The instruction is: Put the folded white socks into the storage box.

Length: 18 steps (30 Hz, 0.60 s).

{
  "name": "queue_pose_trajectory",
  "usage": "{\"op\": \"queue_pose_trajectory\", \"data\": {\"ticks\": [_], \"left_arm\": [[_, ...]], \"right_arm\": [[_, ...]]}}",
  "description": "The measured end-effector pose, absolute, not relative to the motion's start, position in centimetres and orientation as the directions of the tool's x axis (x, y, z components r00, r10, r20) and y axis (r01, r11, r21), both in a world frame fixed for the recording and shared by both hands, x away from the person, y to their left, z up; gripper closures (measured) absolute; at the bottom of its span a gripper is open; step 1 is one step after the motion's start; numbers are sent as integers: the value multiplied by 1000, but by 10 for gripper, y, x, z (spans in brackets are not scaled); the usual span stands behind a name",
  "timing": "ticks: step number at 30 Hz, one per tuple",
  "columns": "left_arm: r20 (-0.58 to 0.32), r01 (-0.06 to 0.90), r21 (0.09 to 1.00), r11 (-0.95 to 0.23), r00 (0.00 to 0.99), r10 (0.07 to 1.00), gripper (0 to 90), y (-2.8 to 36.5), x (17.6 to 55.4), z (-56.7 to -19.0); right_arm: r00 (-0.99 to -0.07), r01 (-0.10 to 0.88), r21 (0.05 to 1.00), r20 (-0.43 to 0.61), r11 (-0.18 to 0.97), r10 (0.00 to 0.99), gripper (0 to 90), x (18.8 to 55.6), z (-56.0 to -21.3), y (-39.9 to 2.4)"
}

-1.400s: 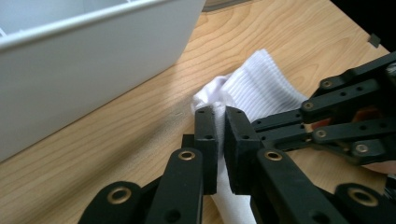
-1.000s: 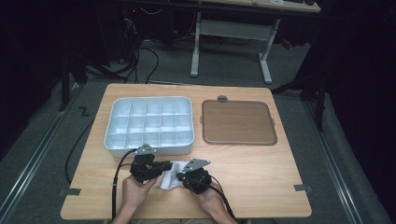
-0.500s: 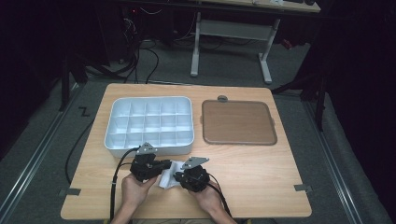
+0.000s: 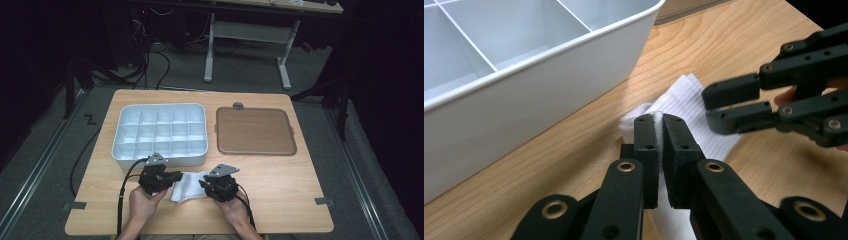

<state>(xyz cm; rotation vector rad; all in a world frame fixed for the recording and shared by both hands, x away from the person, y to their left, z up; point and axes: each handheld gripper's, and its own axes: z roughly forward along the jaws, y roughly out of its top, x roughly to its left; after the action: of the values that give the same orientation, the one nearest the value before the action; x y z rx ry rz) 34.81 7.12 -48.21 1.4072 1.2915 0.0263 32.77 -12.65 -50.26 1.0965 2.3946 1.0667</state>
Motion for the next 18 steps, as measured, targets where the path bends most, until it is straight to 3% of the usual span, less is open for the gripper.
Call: {"op": "queue_pose_trajectory", "data": {"ticks": [9,18], "left_arm": [[-631,654,702,282,387,672,858,71,348,-481],[-643,657,697,288,394,657,858,70,348,-478]], "right_arm": [[-618,553,725,27,411,786,670,331,-506,-140],[-634,582,704,80,406,769,720,338,-517,-140]]}}
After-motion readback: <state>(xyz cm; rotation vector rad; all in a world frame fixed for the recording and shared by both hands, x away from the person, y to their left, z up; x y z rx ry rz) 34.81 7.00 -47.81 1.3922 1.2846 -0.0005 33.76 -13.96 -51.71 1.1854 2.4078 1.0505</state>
